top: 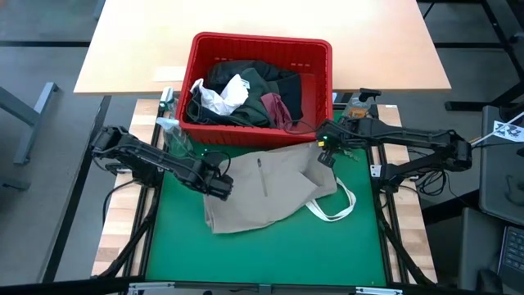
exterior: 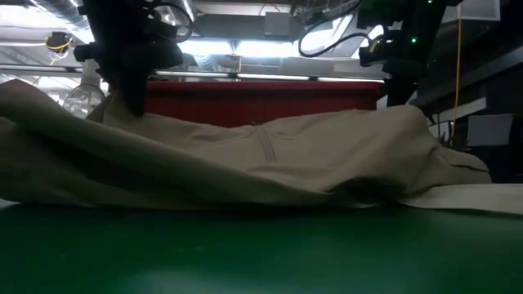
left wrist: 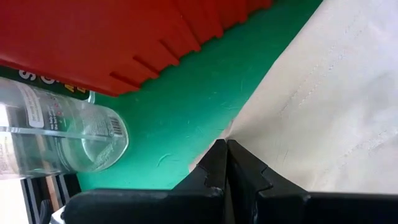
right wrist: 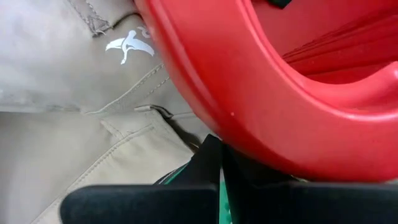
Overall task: Fold laundry
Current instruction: Fold the brown shorts
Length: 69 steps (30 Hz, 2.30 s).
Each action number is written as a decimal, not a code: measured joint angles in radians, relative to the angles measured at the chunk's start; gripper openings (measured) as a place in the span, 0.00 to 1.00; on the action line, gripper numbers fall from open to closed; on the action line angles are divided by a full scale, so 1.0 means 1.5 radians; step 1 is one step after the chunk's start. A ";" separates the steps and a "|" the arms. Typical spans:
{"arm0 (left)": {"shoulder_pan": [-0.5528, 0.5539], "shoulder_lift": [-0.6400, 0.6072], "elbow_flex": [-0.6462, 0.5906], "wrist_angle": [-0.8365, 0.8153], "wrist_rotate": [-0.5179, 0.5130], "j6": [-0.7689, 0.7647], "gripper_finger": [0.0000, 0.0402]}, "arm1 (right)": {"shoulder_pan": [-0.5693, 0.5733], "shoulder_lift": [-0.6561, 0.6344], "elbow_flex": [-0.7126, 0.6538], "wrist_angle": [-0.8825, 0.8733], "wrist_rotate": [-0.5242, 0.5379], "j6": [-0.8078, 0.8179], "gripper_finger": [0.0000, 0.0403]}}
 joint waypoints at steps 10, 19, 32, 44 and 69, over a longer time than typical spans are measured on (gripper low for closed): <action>0.000 0.000 0.000 -0.005 -0.004 0.000 0.00 | 0.000 0.000 0.000 0.003 0.004 0.000 0.01; 0.000 0.000 0.000 -0.005 -0.040 0.004 0.00 | 0.001 0.000 0.000 0.006 0.046 -0.001 0.01; 0.029 0.000 -0.001 -0.016 -0.044 0.011 0.00 | 0.001 0.001 0.000 0.013 0.064 -0.002 0.01; 0.041 0.000 -0.001 -0.017 -0.039 0.021 0.21 | 0.000 0.001 0.000 0.013 0.068 -0.001 0.32; -0.075 0.000 -0.001 0.218 0.157 0.124 0.12 | 0.067 0.000 0.061 -0.142 -0.195 0.098 0.39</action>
